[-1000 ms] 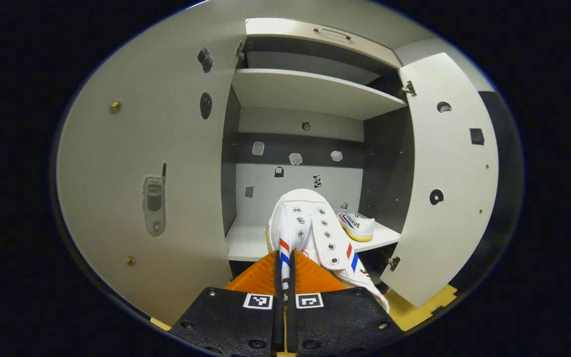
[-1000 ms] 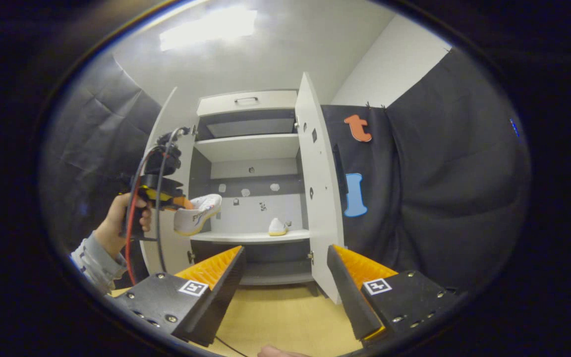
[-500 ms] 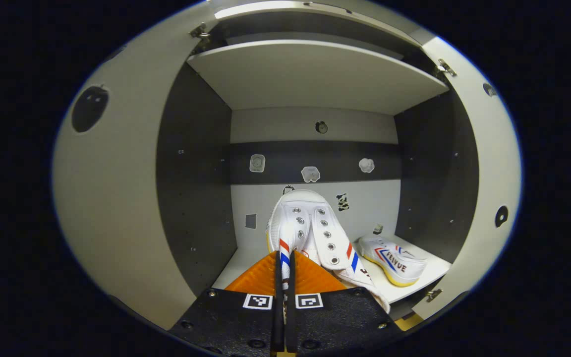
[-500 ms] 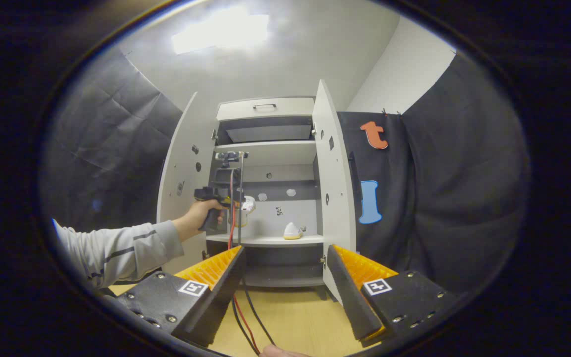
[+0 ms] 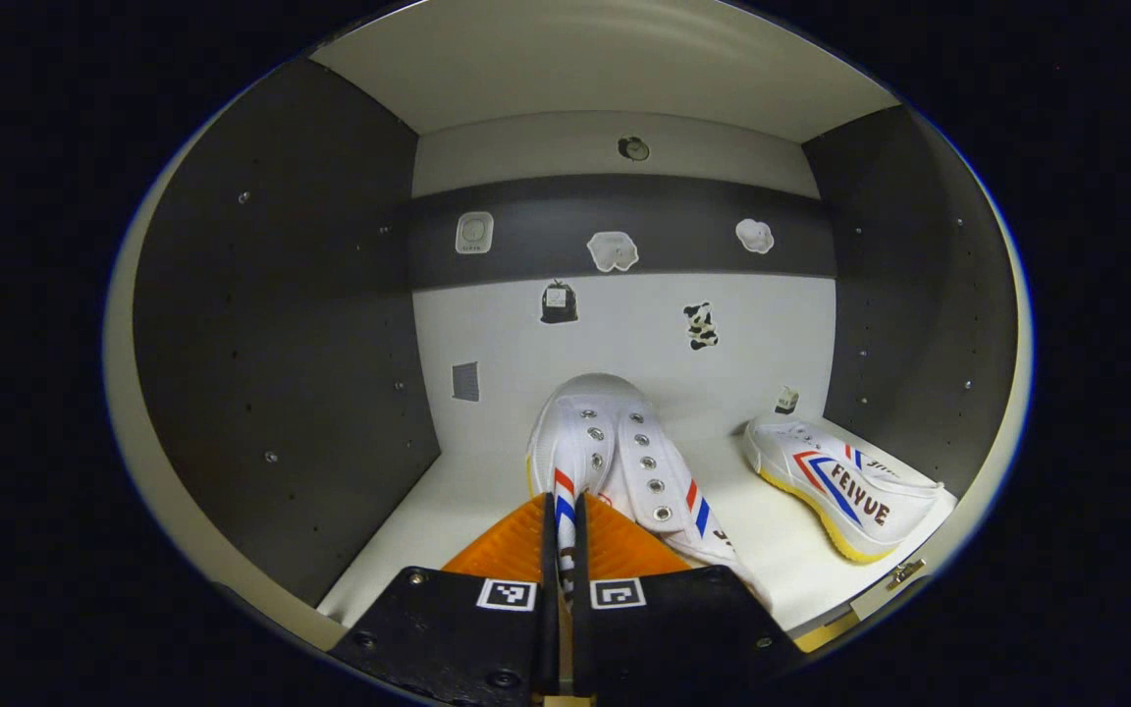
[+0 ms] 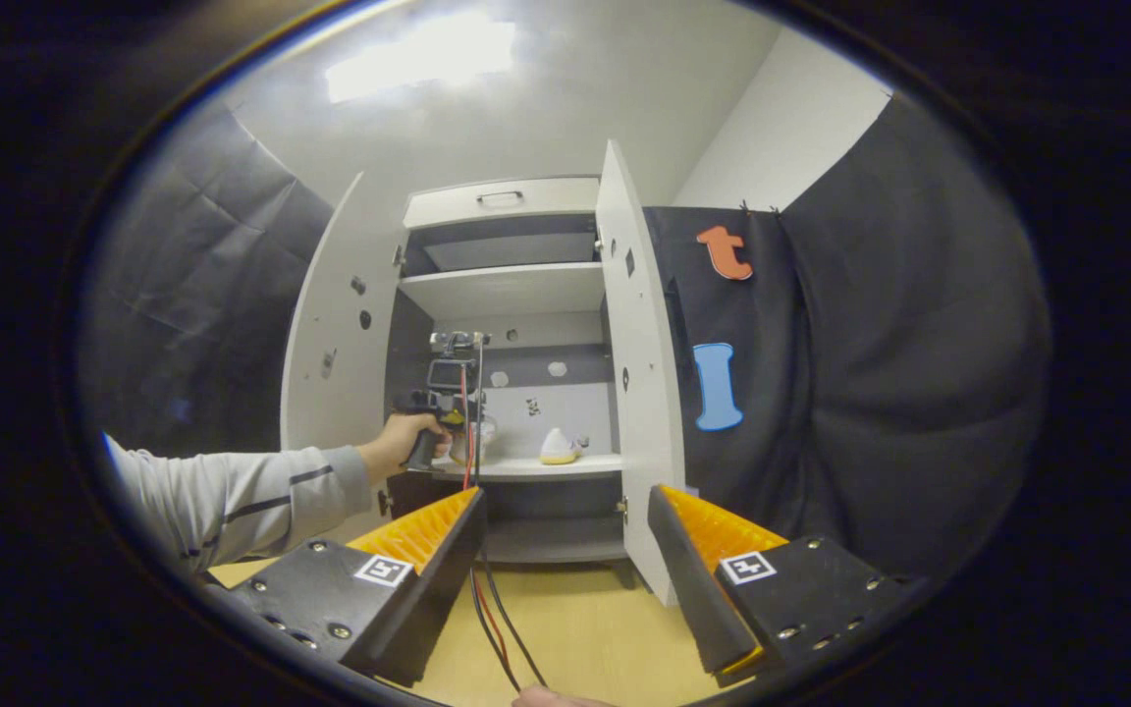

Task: Grab one shoe with the right hand and put it into the shoe cabinet, grab the other shoe with the left hand and put it into the shoe cabinet; then close the right door with the right hand and the left door with the left hand.

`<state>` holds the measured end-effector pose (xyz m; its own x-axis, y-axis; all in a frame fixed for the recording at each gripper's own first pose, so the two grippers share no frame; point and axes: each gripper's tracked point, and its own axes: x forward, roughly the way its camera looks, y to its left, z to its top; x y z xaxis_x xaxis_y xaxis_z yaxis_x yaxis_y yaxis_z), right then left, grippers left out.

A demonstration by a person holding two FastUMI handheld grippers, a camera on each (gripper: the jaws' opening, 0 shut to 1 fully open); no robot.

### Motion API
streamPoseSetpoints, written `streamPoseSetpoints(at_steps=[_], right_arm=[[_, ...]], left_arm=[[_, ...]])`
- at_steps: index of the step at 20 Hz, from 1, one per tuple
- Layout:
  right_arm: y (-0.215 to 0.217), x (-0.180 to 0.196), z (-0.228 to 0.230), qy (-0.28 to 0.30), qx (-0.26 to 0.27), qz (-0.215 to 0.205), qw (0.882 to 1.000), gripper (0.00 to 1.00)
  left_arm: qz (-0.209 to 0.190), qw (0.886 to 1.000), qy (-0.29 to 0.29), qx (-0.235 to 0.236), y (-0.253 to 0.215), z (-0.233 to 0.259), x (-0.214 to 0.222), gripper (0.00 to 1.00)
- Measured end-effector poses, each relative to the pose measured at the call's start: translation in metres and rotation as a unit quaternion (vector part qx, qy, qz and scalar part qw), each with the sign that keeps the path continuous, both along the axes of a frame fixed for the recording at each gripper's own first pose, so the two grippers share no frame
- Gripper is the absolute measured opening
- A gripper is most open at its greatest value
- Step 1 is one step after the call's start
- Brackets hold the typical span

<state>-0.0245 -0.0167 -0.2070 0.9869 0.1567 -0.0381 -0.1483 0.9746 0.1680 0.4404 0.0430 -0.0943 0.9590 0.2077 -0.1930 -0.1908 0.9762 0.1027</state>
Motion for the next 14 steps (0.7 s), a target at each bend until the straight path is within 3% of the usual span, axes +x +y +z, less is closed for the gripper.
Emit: streamPoseSetpoints(at_steps=[2,4,5,6,9,14], right_arm=[[-0.004,0.003,-0.003,0.004,-0.003,-0.008,1.000,0.98],[-0.012,0.004,-0.004,0.006,-0.008,-0.020,1.000,0.98],[-0.018,0.004,-0.005,0.006,-0.011,-0.028,1.000,0.98],[-0.022,0.003,-0.004,0.006,-0.014,-0.034,0.999,0.98],[-0.030,0.002,-0.005,0.009,-0.016,-0.041,0.999,0.98],[-0.054,0.000,-0.004,0.009,-0.029,-0.070,0.997,0.98]], left_arm=[[0.002,1.000,0.003,-0.008,0.000,-0.004,-0.002,0.10],[0.028,0.997,-0.058,0.042,0.015,0.029,-0.004,0.19],[0.034,0.995,-0.063,0.063,0.020,0.038,-0.010,0.18],[0.014,0.997,-0.056,0.058,0.009,0.034,-0.019,0.23],[-0.009,0.997,-0.056,0.054,-0.001,0.043,-0.051,0.74],[-0.019,0.996,-0.072,0.059,0.001,0.058,-0.120,0.82]])
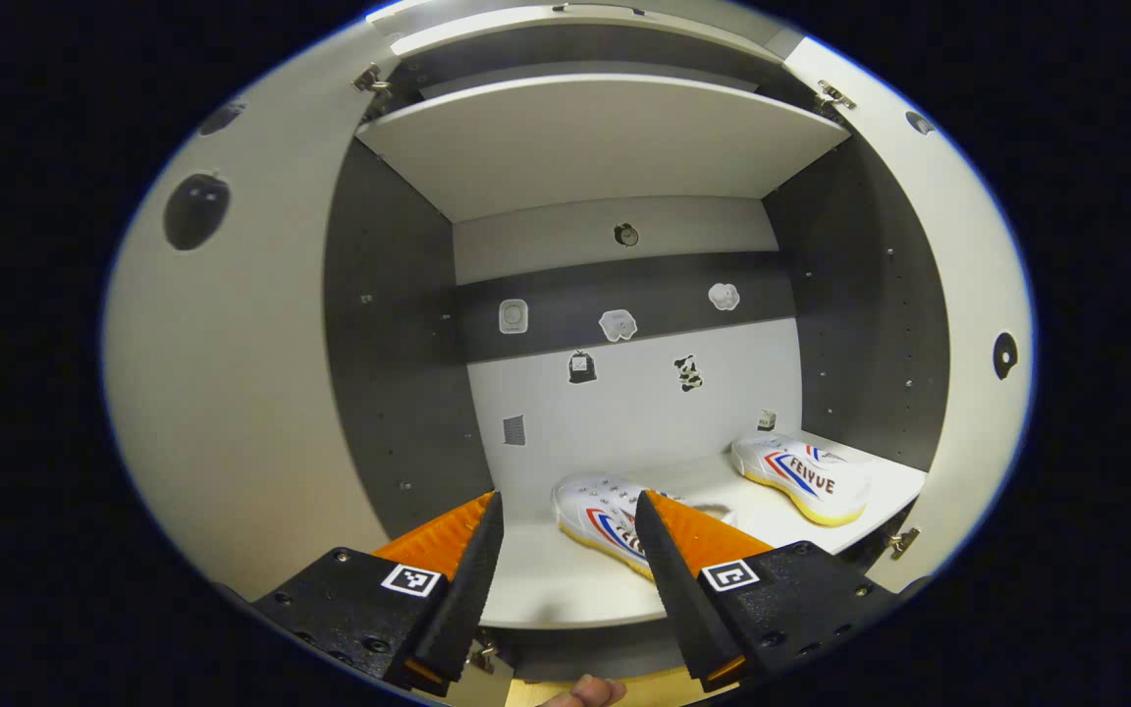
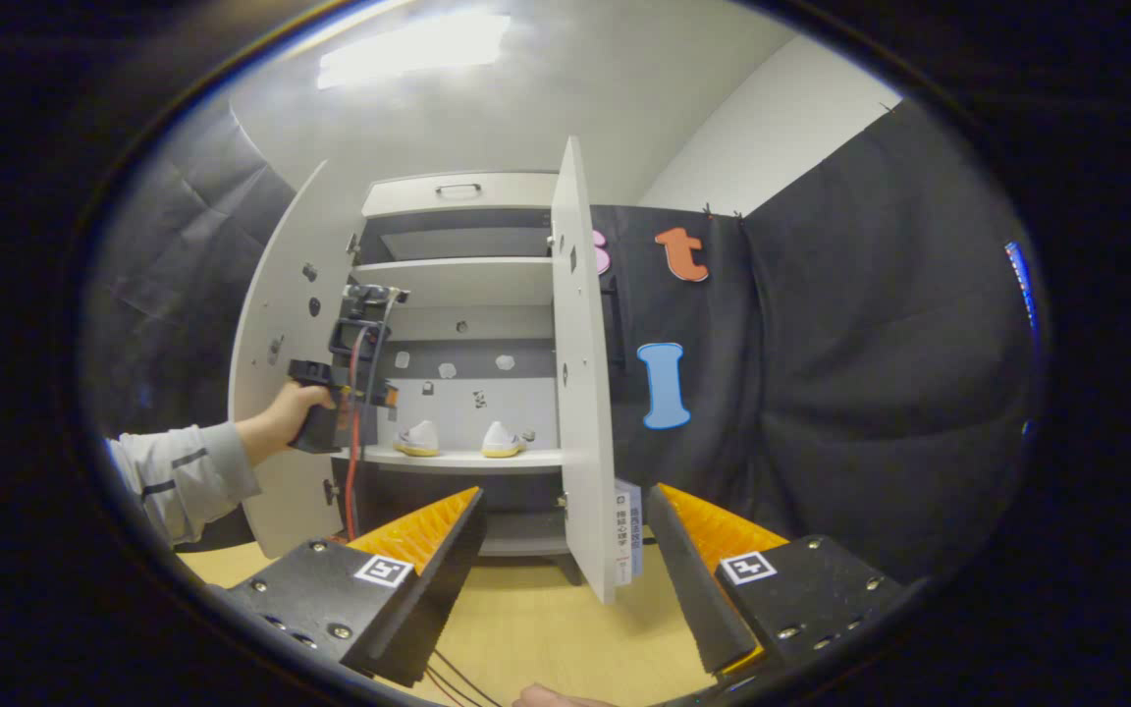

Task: Grab one shoe with the right hand and put it into the shoe cabinet, grab the other shoe with the left hand and put it into the shoe cabinet; then close the right door with the right hand and the left door with the left hand.

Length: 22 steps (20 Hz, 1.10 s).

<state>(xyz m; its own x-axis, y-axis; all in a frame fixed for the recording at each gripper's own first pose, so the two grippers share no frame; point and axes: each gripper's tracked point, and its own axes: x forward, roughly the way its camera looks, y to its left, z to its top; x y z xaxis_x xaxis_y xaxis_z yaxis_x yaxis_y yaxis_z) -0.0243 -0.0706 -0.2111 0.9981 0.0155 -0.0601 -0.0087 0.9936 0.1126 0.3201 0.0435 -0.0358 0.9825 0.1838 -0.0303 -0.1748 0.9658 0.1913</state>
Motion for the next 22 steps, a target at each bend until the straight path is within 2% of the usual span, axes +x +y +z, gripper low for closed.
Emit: streamPoseSetpoints(at_steps=[3,6,8,10,14,16,18,20,21,22], right_arm=[[-0.018,0.003,-0.011,0.013,-0.002,-0.028,1.000,0.98],[-0.033,0.010,-0.024,0.034,-0.011,-0.051,0.998,0.98],[-0.037,0.012,-0.032,0.044,-0.033,-0.049,0.997,0.98],[-0.052,0.015,-0.037,0.051,-0.067,-0.058,0.995,0.98],[-0.080,0.032,-0.046,0.082,-0.098,-0.072,0.989,0.98],[-0.090,0.052,-0.038,0.076,-0.107,-0.067,0.989,0.98],[-0.096,0.072,-0.036,0.082,-0.103,-0.050,0.990,0.98],[-0.099,0.094,-0.032,0.089,-0.092,-0.030,0.991,0.98],[-0.105,0.108,-0.026,0.089,-0.084,-0.030,0.992,0.99],[-0.111,0.121,-0.020,0.090,-0.080,-0.029,0.992,0.98]], left_arm=[[-0.018,1.000,-0.015,-0.010,-0.003,0.009,-0.049,0.86],[-0.065,0.997,-0.026,-0.044,-0.025,0.010,-0.100,0.90],[-0.086,0.996,-0.020,-0.034,-0.032,0.001,-0.131,0.95],[-0.090,0.996,-0.018,-0.016,-0.035,-0.012,-0.161,0.97],[-0.123,0.992,-0.031,-0.025,-0.053,-0.040,-0.216,1.00],[-0.127,0.991,-0.037,-0.025,-0.053,-0.049,-0.241,0.98],[-0.131,0.990,-0.040,-0.027,-0.052,-0.057,-0.265,1.00],[-0.143,0.988,-0.037,-0.052,-0.054,-0.065,-0.285,0.98],[-0.150,0.986,-0.037,-0.061,-0.054,-0.067,-0.293,1.00],[-0.160,0.984,-0.042,-0.063,-0.055,-0.065,-0.301,0.98]])
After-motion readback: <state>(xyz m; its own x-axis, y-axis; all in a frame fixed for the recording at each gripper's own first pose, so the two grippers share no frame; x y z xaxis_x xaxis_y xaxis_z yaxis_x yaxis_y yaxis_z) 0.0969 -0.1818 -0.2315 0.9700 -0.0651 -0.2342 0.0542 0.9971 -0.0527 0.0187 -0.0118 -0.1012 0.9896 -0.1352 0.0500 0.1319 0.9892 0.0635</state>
